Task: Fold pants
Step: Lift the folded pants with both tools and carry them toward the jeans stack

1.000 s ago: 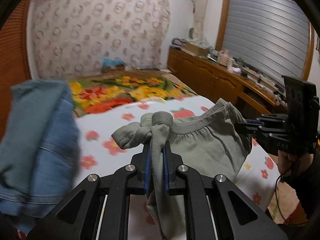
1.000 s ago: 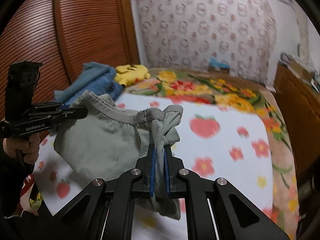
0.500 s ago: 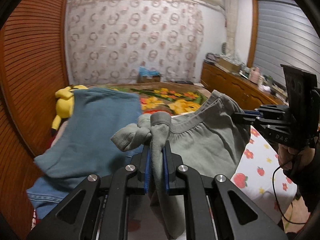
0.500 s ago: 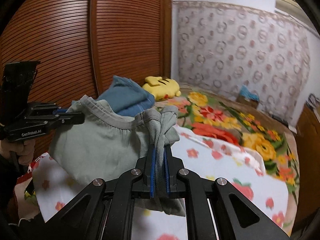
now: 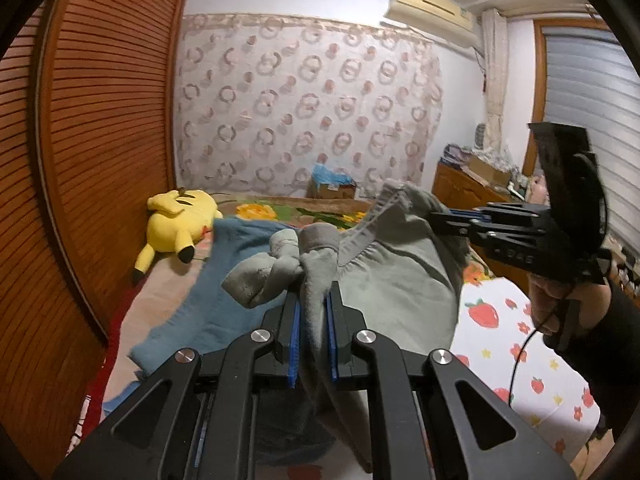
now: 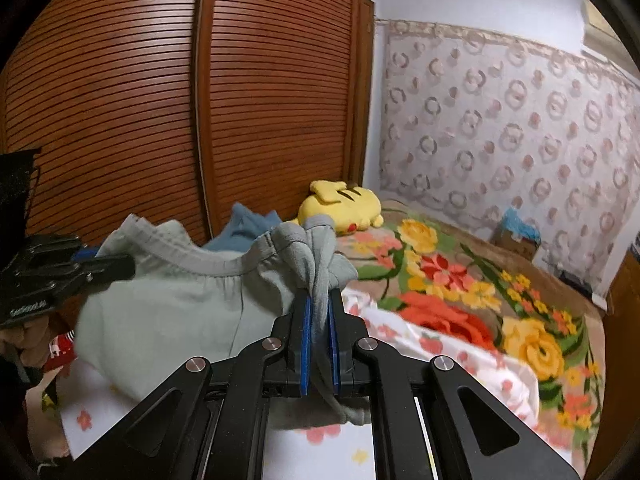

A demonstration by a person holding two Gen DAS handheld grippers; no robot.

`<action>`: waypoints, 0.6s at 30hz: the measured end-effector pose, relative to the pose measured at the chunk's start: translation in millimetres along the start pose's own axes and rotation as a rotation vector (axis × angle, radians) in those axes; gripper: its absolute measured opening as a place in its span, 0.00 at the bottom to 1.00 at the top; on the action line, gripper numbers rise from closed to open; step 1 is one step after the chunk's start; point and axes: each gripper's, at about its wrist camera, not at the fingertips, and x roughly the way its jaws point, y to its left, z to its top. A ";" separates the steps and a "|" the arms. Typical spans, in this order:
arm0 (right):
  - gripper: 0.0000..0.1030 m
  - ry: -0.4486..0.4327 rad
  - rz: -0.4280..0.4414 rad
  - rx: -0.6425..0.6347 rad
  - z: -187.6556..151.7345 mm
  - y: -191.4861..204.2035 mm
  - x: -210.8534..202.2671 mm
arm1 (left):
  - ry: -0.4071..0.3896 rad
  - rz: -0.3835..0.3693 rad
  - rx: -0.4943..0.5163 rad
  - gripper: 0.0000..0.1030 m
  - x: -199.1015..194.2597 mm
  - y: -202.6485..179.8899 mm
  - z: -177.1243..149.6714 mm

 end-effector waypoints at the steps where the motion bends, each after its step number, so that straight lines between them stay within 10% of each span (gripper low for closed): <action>1: 0.08 0.001 0.003 -0.011 4.1 0.7 7.4 | -0.012 0.008 -0.009 0.12 -1.9 3.7 1.4; 18: 0.07 -0.134 0.076 -0.135 73.7 12.6 14.1 | -0.158 0.084 -0.055 0.12 -51.7 44.1 45.8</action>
